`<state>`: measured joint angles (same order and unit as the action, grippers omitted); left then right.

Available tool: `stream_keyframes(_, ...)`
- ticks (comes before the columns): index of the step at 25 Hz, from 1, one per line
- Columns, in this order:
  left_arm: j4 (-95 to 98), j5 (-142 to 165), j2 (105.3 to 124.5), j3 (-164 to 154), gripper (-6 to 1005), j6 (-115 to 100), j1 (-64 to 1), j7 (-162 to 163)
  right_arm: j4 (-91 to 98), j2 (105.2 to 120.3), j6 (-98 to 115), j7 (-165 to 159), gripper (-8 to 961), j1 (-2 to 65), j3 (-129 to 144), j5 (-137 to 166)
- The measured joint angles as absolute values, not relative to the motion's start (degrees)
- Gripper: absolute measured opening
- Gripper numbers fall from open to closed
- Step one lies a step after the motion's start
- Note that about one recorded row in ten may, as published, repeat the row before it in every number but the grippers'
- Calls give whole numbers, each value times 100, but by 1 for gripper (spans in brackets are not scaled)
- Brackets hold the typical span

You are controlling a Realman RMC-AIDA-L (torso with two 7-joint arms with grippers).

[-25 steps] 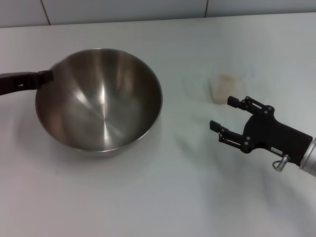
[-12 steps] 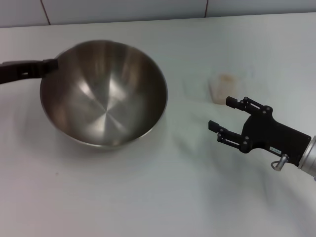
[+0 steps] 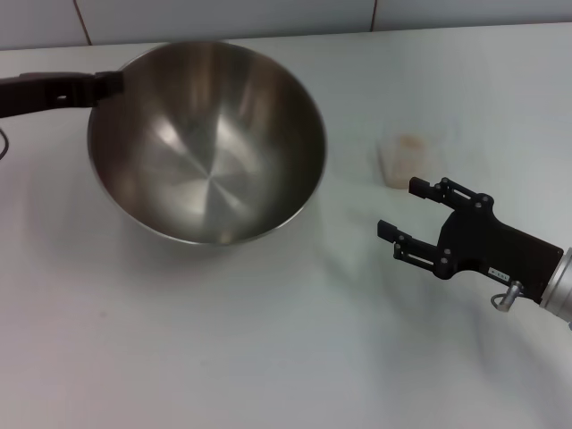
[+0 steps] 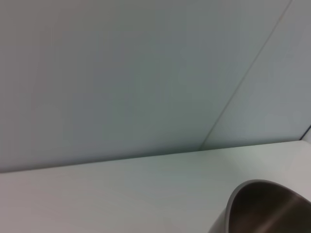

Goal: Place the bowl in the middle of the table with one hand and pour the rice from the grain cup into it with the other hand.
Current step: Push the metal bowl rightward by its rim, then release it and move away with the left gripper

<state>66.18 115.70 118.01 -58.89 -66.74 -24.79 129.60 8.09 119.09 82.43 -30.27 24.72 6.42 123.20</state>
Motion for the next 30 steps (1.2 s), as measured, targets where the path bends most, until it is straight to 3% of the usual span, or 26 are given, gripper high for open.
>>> stream_keyframes(30,6015,11602,11853,-6319,38,-6593,-3288,12916,668,11911,8642,-2982,761,2061,610,12304)
